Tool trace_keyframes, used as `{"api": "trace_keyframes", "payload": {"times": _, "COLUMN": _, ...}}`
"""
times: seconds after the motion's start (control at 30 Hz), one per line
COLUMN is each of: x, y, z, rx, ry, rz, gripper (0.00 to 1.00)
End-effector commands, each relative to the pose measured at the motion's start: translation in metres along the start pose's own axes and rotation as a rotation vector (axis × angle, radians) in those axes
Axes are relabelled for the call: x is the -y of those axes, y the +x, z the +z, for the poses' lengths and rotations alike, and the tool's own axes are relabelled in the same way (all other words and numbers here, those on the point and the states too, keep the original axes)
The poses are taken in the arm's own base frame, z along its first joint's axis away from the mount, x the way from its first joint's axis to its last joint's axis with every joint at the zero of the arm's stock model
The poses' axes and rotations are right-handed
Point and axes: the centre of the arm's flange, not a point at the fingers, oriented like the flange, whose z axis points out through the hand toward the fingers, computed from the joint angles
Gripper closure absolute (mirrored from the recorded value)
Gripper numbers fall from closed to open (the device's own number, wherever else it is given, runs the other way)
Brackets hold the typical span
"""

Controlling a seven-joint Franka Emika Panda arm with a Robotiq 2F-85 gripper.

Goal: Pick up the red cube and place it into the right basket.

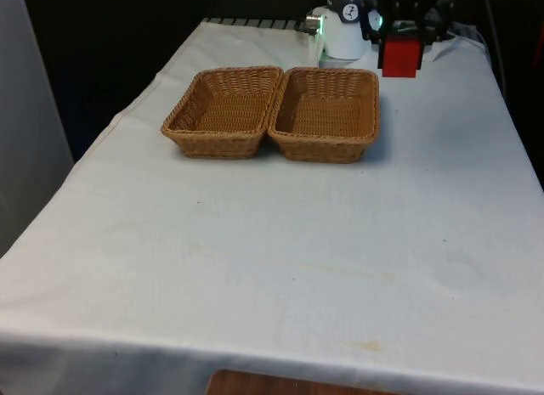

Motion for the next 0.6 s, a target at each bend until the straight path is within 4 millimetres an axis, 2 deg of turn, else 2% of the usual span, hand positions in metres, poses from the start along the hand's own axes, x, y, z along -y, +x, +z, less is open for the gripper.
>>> {"api": "trace_keyframes", "payload": {"times": 0.0, "x": -0.002, "y": -0.002, "z": -0.003, "rx": -0.012, "ry": 0.010, "rz": -0.001, "gripper": 0.98}}
{"api": "trace_keyframes", "payload": {"times": 0.37, "x": -0.017, "y": -0.016, "z": -0.005, "rx": -0.035, "ry": 0.046, "rz": 0.003, "gripper": 0.98}}
{"api": "trace_keyframes", "payload": {"times": 0.57, "x": -0.038, "y": -0.029, "z": -0.006, "rx": -0.040, "ry": 0.060, "rz": 0.003, "gripper": 0.98}}
